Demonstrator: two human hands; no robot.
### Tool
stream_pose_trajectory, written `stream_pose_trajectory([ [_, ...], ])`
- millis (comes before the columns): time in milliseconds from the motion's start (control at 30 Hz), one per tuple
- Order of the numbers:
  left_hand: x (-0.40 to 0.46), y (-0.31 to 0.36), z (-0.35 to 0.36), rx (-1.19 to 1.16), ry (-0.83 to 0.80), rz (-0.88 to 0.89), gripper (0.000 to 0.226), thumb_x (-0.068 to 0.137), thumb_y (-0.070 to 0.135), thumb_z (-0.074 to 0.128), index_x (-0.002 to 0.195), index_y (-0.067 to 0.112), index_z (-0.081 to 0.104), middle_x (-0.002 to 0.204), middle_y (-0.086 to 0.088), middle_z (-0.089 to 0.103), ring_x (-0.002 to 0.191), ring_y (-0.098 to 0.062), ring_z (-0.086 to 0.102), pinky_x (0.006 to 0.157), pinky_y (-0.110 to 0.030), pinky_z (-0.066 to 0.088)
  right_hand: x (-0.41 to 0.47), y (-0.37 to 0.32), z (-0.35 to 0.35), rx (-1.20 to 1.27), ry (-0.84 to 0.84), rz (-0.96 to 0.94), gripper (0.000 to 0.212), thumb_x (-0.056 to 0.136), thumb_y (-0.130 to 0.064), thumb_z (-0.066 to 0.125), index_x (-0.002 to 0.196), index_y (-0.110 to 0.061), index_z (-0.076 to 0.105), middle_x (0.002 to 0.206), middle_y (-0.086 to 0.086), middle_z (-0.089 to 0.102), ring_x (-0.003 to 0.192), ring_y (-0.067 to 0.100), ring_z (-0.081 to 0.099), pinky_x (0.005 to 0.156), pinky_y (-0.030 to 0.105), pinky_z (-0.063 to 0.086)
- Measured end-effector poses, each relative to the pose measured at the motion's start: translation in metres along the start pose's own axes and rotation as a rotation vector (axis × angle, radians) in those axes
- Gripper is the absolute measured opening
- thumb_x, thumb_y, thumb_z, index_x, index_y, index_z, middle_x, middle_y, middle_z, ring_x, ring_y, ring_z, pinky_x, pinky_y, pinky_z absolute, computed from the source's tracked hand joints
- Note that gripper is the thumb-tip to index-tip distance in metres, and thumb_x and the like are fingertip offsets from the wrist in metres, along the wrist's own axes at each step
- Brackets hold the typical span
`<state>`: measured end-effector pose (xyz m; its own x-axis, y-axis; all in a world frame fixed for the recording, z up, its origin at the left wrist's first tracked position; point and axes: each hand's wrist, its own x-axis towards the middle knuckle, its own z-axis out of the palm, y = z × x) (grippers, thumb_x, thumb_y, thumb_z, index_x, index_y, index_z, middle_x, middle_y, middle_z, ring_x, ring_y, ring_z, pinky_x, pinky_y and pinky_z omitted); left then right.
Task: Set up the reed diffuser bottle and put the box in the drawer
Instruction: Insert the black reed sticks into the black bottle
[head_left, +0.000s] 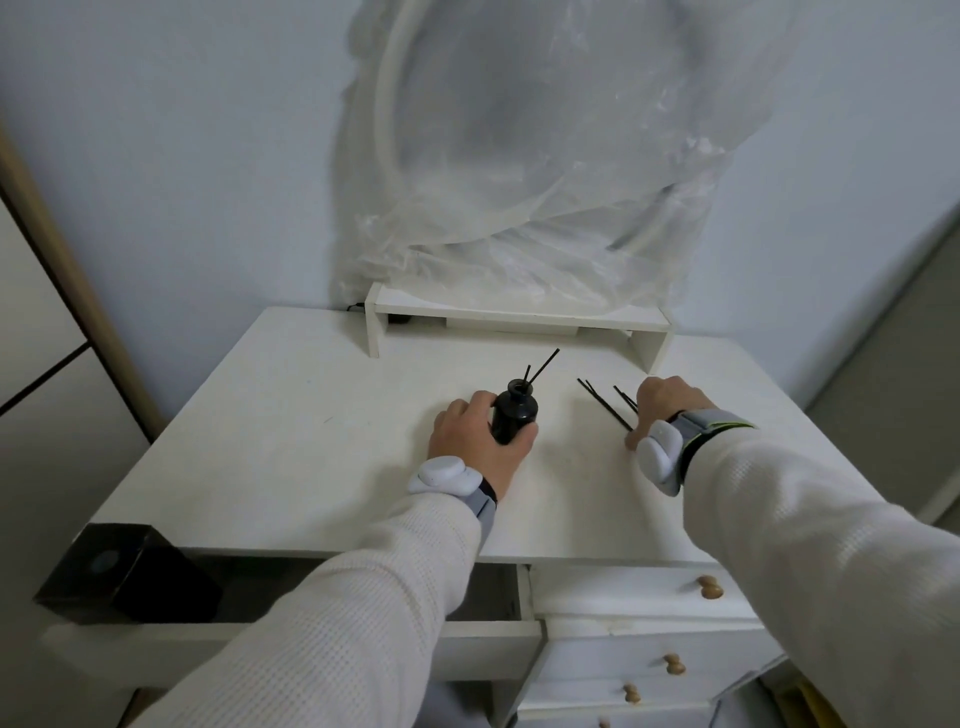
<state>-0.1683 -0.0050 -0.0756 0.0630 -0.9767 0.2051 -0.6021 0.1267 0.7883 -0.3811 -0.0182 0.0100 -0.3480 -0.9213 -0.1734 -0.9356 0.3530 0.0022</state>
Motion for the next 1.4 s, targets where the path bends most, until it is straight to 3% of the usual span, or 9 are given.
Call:
stream_pose_trajectory([
  [100,0.000,-0.001,-0.001,-0.007,0.007,0.001,0.042,0.078,0.058,0.067,0.108,0.029,0.061,0.093,0.002,0.058,0.097,-0.024,0.055,0.087,-0.042,0.050,-0.004,-0.005,0.002,-0.056,-0.026,-0.025,0.028,0.089,-0.020,0.063,0.069,-0.014,0.044,0.083,0.007,0.053,0.080,0.030,0.055,0.071,0.031,0.044],
  [200,-0.001,-0.001,-0.001,-0.003,-0.004,0.000,0.043,0.078,0.058,0.067,0.109,0.029,0.061,0.094,0.001,0.059,0.098,-0.024,0.054,0.087,-0.042,0.050,-0.009,-0.006,-0.004,-0.026,-0.026,-0.005,0.023,0.086,-0.024,0.066,0.076,-0.011,0.050,0.090,0.010,0.059,0.080,0.030,0.056,0.070,0.031,0.044],
  [300,0.001,-0.002,0.001,-0.013,0.008,0.000,0.043,0.077,0.060,0.066,0.107,0.028,0.062,0.093,0.001,0.058,0.096,-0.024,0.054,0.086,-0.043,0.051,-0.016,-0.007,-0.020,0.064,0.039,0.004,0.032,0.077,-0.034,0.075,0.072,-0.009,0.056,0.073,0.005,0.060,0.071,0.027,0.060,0.061,0.027,0.048],
  [400,0.002,-0.002,0.002,-0.014,-0.005,0.001,0.043,0.078,0.059,0.067,0.108,0.028,0.061,0.093,0.000,0.059,0.098,-0.023,0.053,0.087,-0.041,0.050,-0.021,-0.010,-0.035,0.369,0.110,-0.027,0.024,0.072,-0.029,0.072,0.072,-0.005,0.073,0.069,0.009,0.074,0.060,0.024,0.064,0.068,0.033,0.060],
  [500,0.001,-0.001,0.000,-0.009,0.004,0.007,0.043,0.079,0.058,0.068,0.109,0.028,0.062,0.094,0.000,0.059,0.099,-0.024,0.052,0.087,-0.040,0.049,-0.032,-0.020,-0.051,0.760,0.086,-0.126,0.016,0.078,-0.015,0.066,0.070,-0.002,0.072,0.072,0.012,0.076,0.055,0.019,0.063,0.069,0.035,0.059],
  [767,0.001,0.000,0.001,-0.011,-0.001,0.004,0.044,0.079,0.057,0.068,0.112,0.029,0.062,0.094,0.001,0.057,0.099,-0.024,0.053,0.085,-0.040,0.051,-0.046,-0.041,-0.058,1.035,0.213,-0.298,0.010,0.075,-0.015,0.064,0.073,-0.007,0.069,0.066,0.008,0.072,0.053,0.018,0.063,0.062,0.034,0.056],
  [1000,0.003,-0.002,0.001,0.012,-0.009,0.003,0.047,0.080,0.060,0.066,0.115,0.029,0.061,0.095,0.001,0.056,0.099,-0.026,0.056,0.085,-0.043,0.053,-0.044,-0.064,-0.036,0.973,0.206,-0.379,0.010,0.070,-0.015,0.065,0.075,-0.007,0.062,0.063,0.006,0.072,0.058,0.021,0.073,0.051,0.031,0.055],
  [1133,0.004,-0.003,0.003,0.001,0.005,0.002,0.047,0.078,0.061,0.066,0.112,0.028,0.062,0.092,0.001,0.057,0.098,-0.026,0.056,0.083,-0.044,0.053,-0.042,-0.068,-0.023,0.877,0.223,-0.395,0.007,0.074,-0.014,0.068,0.077,-0.007,0.065,0.076,0.007,0.074,0.062,0.020,0.074,0.056,0.037,0.060],
  [1400,0.003,-0.003,0.003,-0.004,0.004,-0.001,0.044,0.079,0.060,0.066,0.109,0.029,0.062,0.091,0.002,0.056,0.099,-0.024,0.054,0.084,-0.043,0.052,-0.033,-0.077,-0.012,0.713,0.172,-0.325,0.010,0.073,-0.025,0.074,0.076,-0.017,0.069,0.077,0.002,0.072,0.074,0.022,0.071,0.057,0.025,0.052],
])
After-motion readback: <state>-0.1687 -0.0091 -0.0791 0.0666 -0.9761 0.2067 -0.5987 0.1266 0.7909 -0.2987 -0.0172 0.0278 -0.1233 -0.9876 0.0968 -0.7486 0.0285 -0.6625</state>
